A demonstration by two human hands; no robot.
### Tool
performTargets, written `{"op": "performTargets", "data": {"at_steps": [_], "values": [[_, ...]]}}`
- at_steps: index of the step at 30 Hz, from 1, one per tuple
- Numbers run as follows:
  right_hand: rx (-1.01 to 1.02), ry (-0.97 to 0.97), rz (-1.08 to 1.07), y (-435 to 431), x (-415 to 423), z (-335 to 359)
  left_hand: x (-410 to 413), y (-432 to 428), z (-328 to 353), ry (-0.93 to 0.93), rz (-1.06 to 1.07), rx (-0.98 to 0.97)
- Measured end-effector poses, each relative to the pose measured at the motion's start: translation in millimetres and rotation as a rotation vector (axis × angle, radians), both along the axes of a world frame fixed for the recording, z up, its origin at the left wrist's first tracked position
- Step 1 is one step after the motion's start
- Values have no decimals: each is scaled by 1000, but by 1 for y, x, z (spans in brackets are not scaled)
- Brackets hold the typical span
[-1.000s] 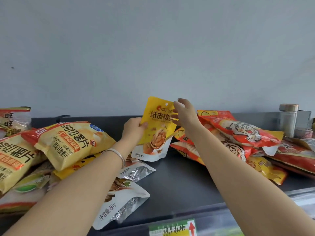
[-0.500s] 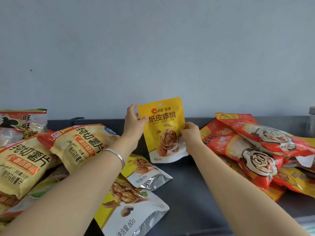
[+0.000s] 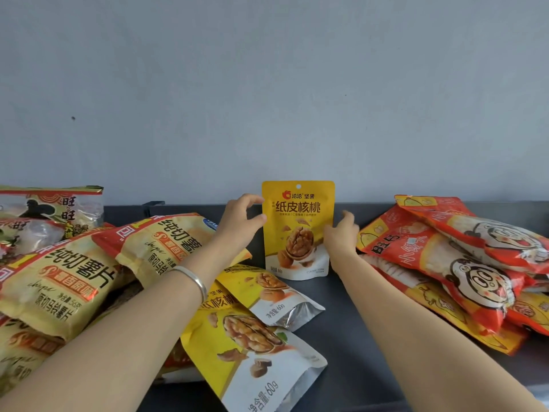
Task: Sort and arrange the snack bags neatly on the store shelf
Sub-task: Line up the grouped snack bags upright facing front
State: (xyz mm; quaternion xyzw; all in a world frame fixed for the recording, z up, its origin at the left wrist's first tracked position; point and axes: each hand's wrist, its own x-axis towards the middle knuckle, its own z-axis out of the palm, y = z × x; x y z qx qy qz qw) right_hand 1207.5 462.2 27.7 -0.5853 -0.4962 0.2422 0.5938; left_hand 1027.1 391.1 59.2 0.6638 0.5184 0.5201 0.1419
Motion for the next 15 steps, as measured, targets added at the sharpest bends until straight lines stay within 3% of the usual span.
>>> {"op": "performTargets", "data": {"at_steps": [4,6,11,15], "values": [[169,-221,-192,-21,-2,11,-3,1,-4,194,8,-16],[182,-367,-92,-35,-7,13,-6,3,-6,328,24,-31],[-338,-910,423,-61,-35,1,-12,-1,-12,890,149,-186],[-504,-796,448,-52,-45,-17,-14,-7,-18,1173,240,-246]]}}
